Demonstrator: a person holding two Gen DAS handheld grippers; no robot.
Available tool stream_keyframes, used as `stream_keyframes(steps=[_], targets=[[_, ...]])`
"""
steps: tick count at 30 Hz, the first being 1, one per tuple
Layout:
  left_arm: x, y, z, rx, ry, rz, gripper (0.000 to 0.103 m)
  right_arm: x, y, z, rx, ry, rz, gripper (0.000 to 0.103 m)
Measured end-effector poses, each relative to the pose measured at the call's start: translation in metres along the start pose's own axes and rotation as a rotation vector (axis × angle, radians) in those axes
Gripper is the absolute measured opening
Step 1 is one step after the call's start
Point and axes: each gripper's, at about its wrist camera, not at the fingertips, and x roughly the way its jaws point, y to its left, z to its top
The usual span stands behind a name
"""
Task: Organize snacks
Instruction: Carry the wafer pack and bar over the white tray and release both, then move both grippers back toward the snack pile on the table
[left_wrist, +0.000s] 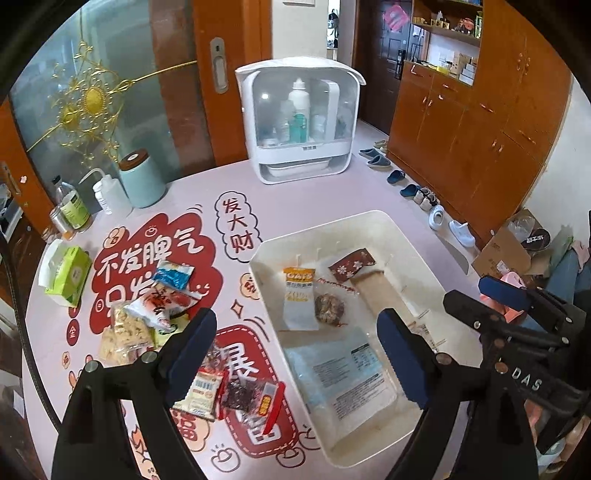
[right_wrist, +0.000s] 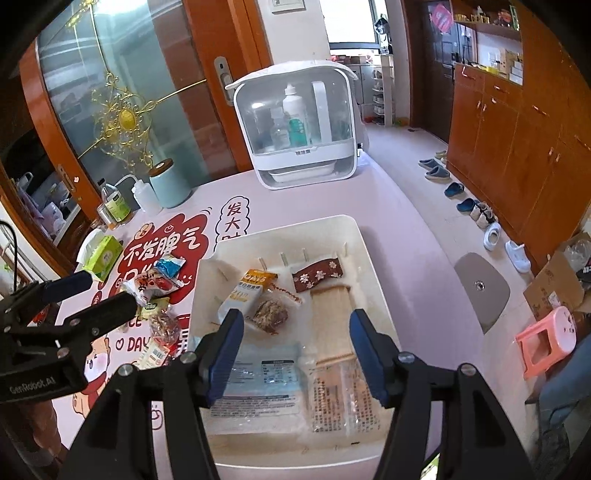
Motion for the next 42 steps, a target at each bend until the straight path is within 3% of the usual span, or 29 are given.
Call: stream_keyframes(steps=[3, 7, 15, 21, 28, 34, 42], targets=[[-0.008, 0.007, -0.004, -0.004, -0.006, 0.005, 0.088, -0.004, 0.006, -0.001, 0.008, 0.001, 0.001, 0.063], [-0.019, 0.019, -0.008, -0.007, -0.015, 0.005, 0.088, -0.012, 0.015, -0.002, 0.016, -0.019, 0.0, 0.075], [-0.036, 0.058, -0.014, -0.039, 0.019, -0.019, 0.089, -0.029, 0.039, -0.007, 0.025, -0.062, -0.011, 0.084], [-0.074, 0.12, -0.014, -0.055, -0.05, 0.043, 0.089, -0.038, 0.08, -0.003, -0.012, -0.074, 0.006, 0.085], [-0.097, 0.223, -0.021, -0.13, -0.083, 0.129, 0.089, -0.032, 0.155, 0.011, -0.097, -0.062, 0.067, 0.085], [-0.073, 0.295, -0.036, -0.154, -0.04, 0.14, 0.091, 0.012, 0.222, 0.025, -0.174, -0.003, 0.098, 0.085], [0.034, 0.347, -0.057, -0.166, 0.125, 0.117, 0.091, 0.132, 0.267, 0.039, -0.118, 0.189, 0.135, 0.085]])
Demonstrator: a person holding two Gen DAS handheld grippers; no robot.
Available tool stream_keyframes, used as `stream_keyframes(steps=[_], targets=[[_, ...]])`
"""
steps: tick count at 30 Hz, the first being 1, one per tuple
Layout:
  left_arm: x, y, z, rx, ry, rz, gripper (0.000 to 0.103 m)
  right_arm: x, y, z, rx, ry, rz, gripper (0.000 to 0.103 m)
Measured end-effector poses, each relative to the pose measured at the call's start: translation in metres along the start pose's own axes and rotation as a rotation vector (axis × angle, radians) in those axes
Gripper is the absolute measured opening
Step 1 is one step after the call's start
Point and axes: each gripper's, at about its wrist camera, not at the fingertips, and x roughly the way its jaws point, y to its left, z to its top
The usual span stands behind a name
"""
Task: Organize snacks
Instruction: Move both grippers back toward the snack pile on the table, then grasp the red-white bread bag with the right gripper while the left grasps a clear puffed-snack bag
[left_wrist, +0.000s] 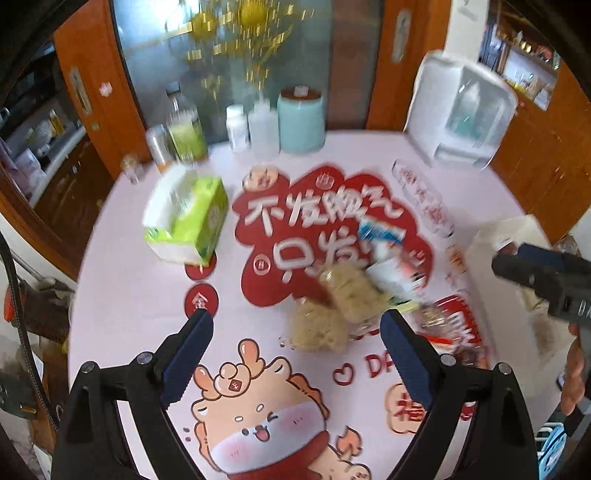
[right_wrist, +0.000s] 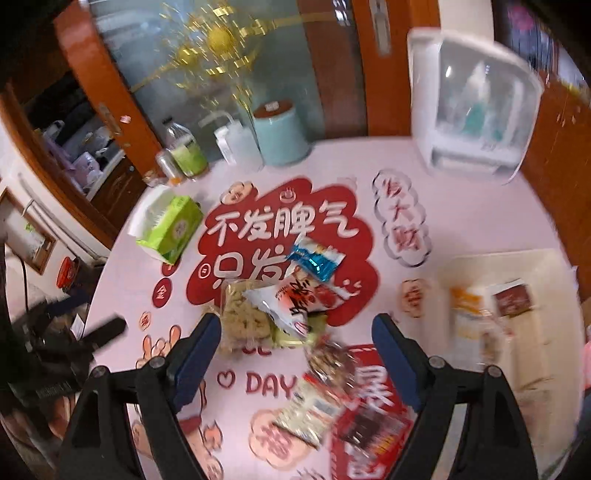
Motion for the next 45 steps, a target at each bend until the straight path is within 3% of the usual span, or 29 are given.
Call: stream_keyframes(steps=[8, 12, 17, 18, 19, 20, 23, 25, 31, 34, 36, 37, 45], targets=[[0.104, 0.017, -0.001, -0.122, 0.144, -0.022, 0.091, 0.098, -0.01, 0.025, 0.178, 0.155, 0.02, 0.085], [0.129, 0.009, -0.001, -0.091, 0.192, -0.041, 0.091, 0.136, -0.014, 0.027, 0.238, 0.253, -0.014, 0.085], [0.145, -0.001, -0.002, -0.046, 0.228, -0.063, 0.091, 0.164, -0.015, 0.019, 0.268, 0.33, 0.008, 0.084], [0.147, -0.002, -0.002, -0.044, 0.234, -0.065, 0.091, 0.17, -0.015, 0.016, 0.265, 0.358, -0.008, 0.082], [0.151, -0.003, -0.002, -0.043, 0.24, -0.068, 0.091, 0.174, -0.016, 0.014, 0.269, 0.372, -0.008, 0.071], [0.154, -0.003, -0.002, -0.045, 0.246, -0.068, 0.091, 0.178, -0.019, 0.01, 0.281, 0.379, 0.005, 0.07], [0.159, -0.001, 0.0, -0.056, 0.25, -0.08, 0.091, 0.175, -0.026, 0.006, 0.28, 0.36, 0.016, 0.065], [0.166, -0.001, 0.001, -0.065, 0.271, -0.094, 0.091, 0.169, -0.03, 0.005, 0.26, 0.348, 0.013, 0.052], [0.189, -0.017, -0.008, -0.048, 0.342, -0.152, 0.091, 0.148, -0.037, 0.001, 0.214, 0.297, -0.002, 0.05], [0.19, -0.028, -0.013, -0.013, 0.324, -0.131, 0.09, 0.135, -0.037, 0.0, 0.197, 0.265, 0.012, 0.05], [0.187, -0.032, -0.017, 0.0, 0.303, -0.112, 0.082, 0.124, -0.035, -0.001, 0.178, 0.242, 0.024, 0.05], [0.184, -0.034, -0.019, 0.004, 0.288, -0.1, 0.07, 0.119, -0.033, -0.001, 0.17, 0.234, 0.028, 0.05], [0.164, -0.029, -0.036, -0.061, 0.255, -0.11, 0.067, 0.084, -0.02, -0.011, 0.111, 0.171, 0.063, 0.05]])
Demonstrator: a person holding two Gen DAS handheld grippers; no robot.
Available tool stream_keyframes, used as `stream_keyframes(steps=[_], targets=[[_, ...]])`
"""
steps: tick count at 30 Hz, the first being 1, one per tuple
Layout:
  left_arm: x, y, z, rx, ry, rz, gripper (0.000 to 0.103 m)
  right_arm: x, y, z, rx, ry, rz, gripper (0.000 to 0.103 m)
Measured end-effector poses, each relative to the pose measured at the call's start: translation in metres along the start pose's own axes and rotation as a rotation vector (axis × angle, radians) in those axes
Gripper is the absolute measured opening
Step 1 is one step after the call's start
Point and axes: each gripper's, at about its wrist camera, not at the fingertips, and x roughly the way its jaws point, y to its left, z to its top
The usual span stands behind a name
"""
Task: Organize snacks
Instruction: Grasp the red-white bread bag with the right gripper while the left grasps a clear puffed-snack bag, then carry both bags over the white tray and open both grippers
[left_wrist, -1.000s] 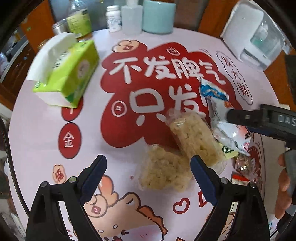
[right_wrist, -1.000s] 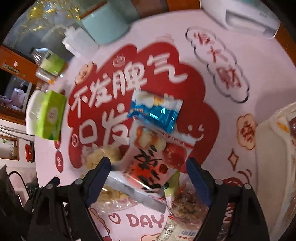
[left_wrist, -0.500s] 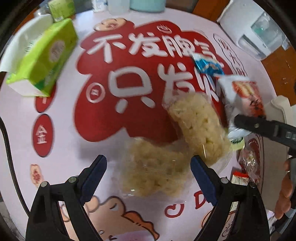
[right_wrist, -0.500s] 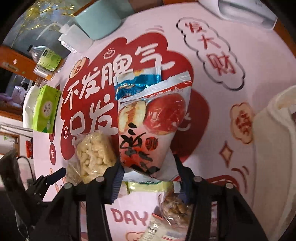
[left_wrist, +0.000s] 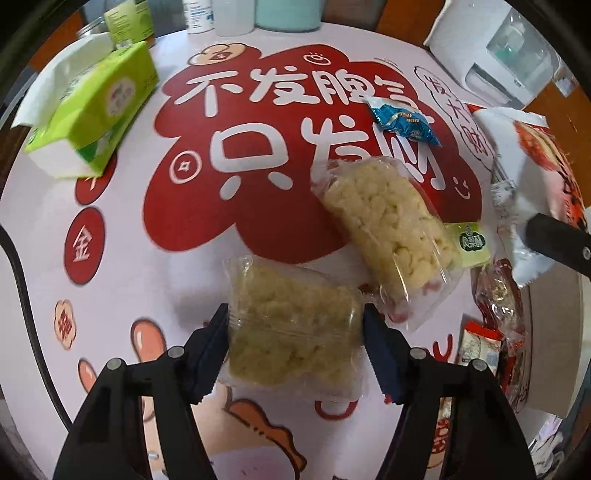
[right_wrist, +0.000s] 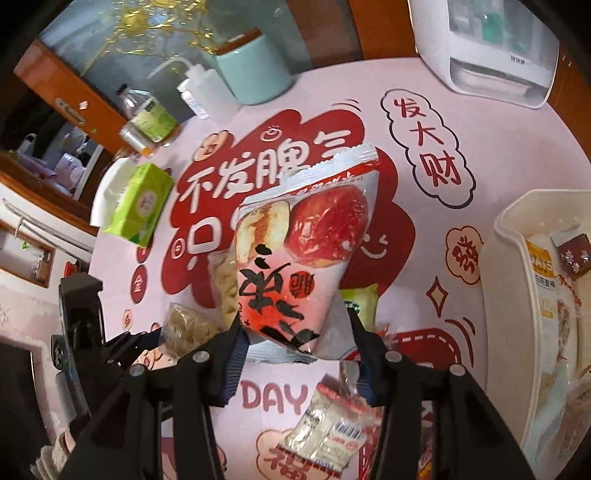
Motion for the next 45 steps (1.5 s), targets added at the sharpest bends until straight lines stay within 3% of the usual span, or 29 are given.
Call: stream_keyframes(steps=[11, 18, 22, 32, 37, 45], targets=[[-0.121, -0.012, -0.033, -0.007, -0.193, -0.061, 0.067, -0.076, 0.009, -0.041, -0.065, -0.12, 0.078, 0.05], [-0.191, -0.058, -0.061, 0.043, -0.289, -0.123, 0.067, -0.13, -0.002, -0.082, -0.106, -0.192, 0.08, 0.05], [-0.218, -0.103, -0.072, 0.098, -0.324, -0.149, 0.067, -0.159, -0.021, -0.102, -0.106, -0.232, 0.062, 0.05], [-0.226, -0.241, -0.068, 0.229, -0.341, -0.191, 0.068, -0.235, -0.111, -0.129, -0.056, -0.362, -0.072, 0.051], [-0.211, -0.302, -0.063, 0.274, -0.32, -0.185, 0.068, -0.247, -0.155, -0.13, -0.02, -0.386, -0.122, 0.051], [-0.202, -0.361, -0.051, 0.318, -0.318, -0.139, 0.068, -0.249, -0.203, -0.125, 0.02, -0.386, -0.168, 0.053]])
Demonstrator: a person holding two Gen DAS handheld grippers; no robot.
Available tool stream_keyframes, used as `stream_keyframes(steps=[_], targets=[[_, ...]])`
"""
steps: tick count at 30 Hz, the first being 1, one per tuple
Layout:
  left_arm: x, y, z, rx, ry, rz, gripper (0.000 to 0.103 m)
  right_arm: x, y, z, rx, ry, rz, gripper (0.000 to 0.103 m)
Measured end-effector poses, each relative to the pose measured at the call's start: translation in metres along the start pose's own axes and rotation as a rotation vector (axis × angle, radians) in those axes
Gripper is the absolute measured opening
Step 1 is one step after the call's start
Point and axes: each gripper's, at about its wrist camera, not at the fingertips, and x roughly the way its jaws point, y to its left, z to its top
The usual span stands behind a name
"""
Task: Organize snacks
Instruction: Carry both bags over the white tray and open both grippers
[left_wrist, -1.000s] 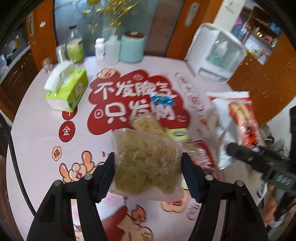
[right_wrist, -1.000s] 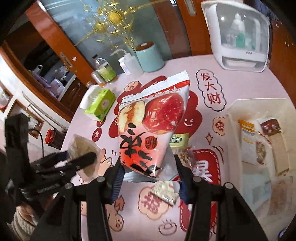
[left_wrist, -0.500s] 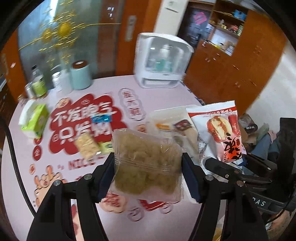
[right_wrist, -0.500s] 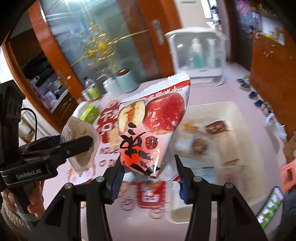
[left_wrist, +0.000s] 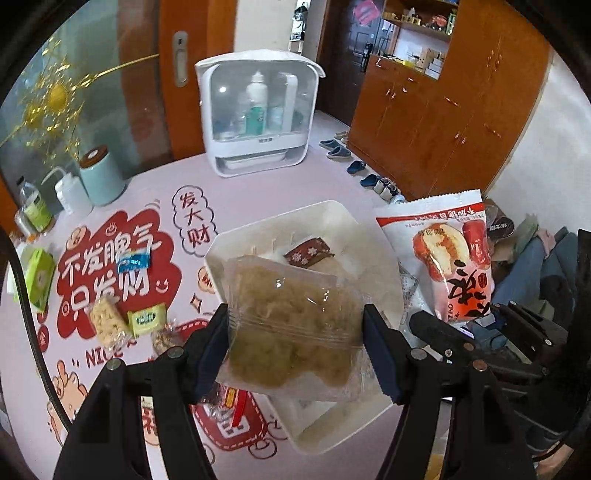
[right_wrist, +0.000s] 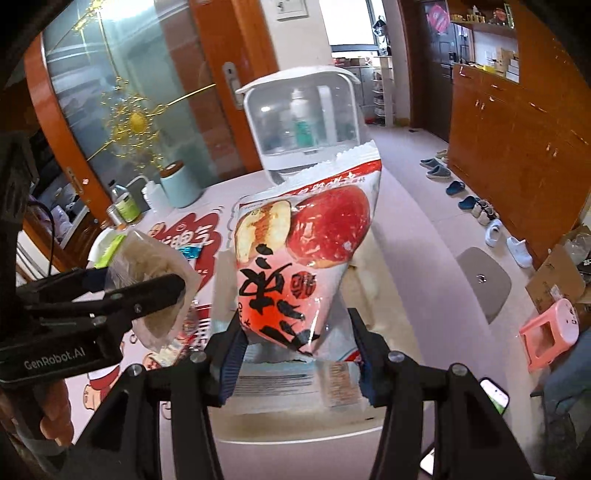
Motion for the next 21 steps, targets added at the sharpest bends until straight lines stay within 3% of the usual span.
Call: stream_keyframes(steps=[7, 12, 14, 16, 21], targets=[[0.015, -0.019, 0.019, 0.017, -0.015, 0.057, 0.071, 0.007, -0.014, 0.014, -0.006, -0.013, -0.005, 0.057], [0.017, -0.016, 0.024, 0.021, -0.033, 0.094, 0.094, 0.02, -0.015, 0.018, -0.033, 0.005, -0.007, 0.061], [0.017, -0.015, 0.023, 0.034, -0.033, 0.123, 0.102, 0.026, -0.013, 0.018, -0.037, 0.015, -0.014, 0.067], [0.017, -0.013, 0.022, 0.04, -0.029, 0.145, 0.102, 0.029, -0.012, 0.017, -0.032, 0.022, -0.005, 0.075], [0.013, -0.005, 0.017, 0.044, -0.034, 0.191, 0.102, 0.031, -0.004, 0.012, -0.029, 0.03, 0.037, 0.076]])
